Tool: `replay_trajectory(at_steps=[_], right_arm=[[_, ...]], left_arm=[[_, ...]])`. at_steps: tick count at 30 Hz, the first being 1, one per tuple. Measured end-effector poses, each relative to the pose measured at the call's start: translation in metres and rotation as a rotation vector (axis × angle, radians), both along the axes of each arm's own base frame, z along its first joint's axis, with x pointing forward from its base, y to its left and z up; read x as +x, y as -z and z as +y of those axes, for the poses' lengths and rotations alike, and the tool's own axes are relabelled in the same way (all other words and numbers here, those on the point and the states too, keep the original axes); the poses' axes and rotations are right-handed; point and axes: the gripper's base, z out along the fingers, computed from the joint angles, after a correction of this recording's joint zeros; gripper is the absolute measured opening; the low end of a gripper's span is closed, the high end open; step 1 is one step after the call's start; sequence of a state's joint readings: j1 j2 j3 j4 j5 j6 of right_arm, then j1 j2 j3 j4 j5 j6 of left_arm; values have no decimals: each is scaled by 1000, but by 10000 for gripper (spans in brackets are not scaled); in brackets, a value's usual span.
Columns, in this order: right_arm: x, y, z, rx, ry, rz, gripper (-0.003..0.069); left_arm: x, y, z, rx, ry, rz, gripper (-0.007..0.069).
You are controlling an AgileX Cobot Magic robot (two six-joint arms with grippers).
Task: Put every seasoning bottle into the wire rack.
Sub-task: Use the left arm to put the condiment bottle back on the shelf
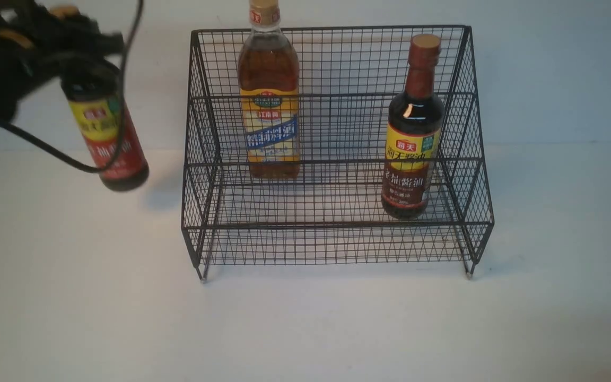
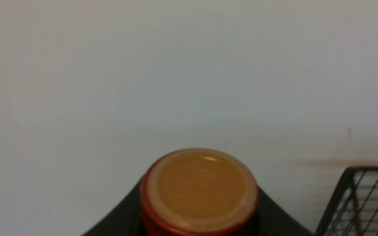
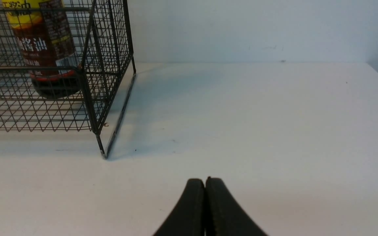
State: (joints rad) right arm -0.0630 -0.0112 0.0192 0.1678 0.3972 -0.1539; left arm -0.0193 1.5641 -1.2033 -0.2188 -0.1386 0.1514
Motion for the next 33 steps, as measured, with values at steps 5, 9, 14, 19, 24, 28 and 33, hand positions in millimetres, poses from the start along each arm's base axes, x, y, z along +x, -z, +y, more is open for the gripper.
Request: replay_trajectory(at_steps=[5,9,14,19,24,28,33], right_arm=[[0,0,0,0,0,0,-15],[0,0,0,0,0,0,-15],[0,0,0,0,0,0,-15],[0,0,0,0,0,0,-15],[0,0,0,0,0,0,-15],[0,0,0,0,0,0,-15],[0,0,0,0,0,0,-15]], left_arm=[[-40,-48,-3,2,28,-63,265],[-61,-67,-12,12,66,-86,265],[-85,-84,-42,6,180,-113,265],[-94,-83,-76,0,302,-93,265],[-93,-74,-100,-4,380,-64,265],[-81,-57,-115,-9,408,-8,265],[-65,-35,-123,-1,412,61,265]])
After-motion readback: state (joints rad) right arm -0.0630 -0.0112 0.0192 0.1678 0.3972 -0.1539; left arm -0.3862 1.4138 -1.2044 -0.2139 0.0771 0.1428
